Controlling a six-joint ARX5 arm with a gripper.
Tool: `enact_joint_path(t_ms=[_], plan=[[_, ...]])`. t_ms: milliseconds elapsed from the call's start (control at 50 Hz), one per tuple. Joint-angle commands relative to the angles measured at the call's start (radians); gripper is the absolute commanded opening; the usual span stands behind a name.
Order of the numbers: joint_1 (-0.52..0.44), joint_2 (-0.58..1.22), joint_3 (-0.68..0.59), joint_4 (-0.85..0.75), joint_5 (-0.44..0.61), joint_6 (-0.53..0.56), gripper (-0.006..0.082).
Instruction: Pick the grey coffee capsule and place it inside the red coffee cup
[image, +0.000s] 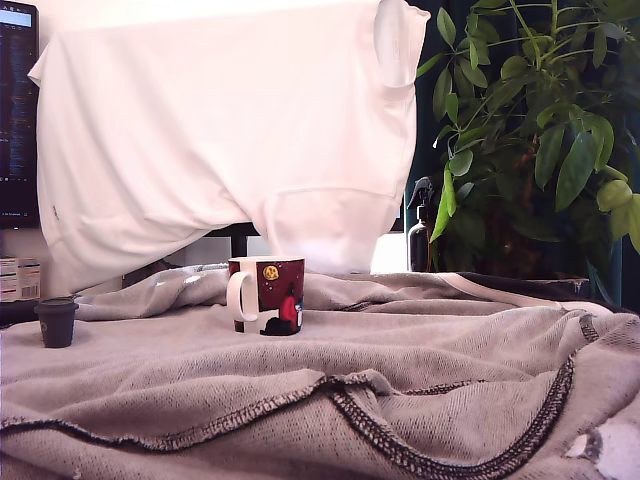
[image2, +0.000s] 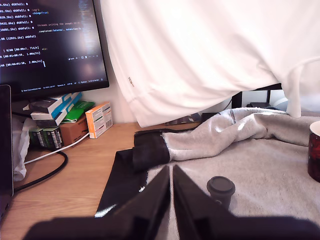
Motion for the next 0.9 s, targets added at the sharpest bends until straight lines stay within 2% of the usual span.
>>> enact_joint_path(t_ms=[0,300,360,540,640,760,880], plan=[[0.049,-0.014,-0.040,-0.011,0.095,-0.084,-0.0023],[0.048,-0.014,-0.040,-0.020,0.138,-0.095,-0.0023],[0.048,-0.014,-0.040,0.013,0.171,-0.141,-0.0023],[0.048,-0.014,-0.038,0.202,0.312,-0.382,-0.0023],[0.048,-0.010,-0.022,0.226,0.370,-0.479,-0.0023],[0.046,0.041,0.005,0.225,0.426,-0.514,-0.0023],[0.032,0.151,0.018,0.238,0.430,-0.508,-0.0023]])
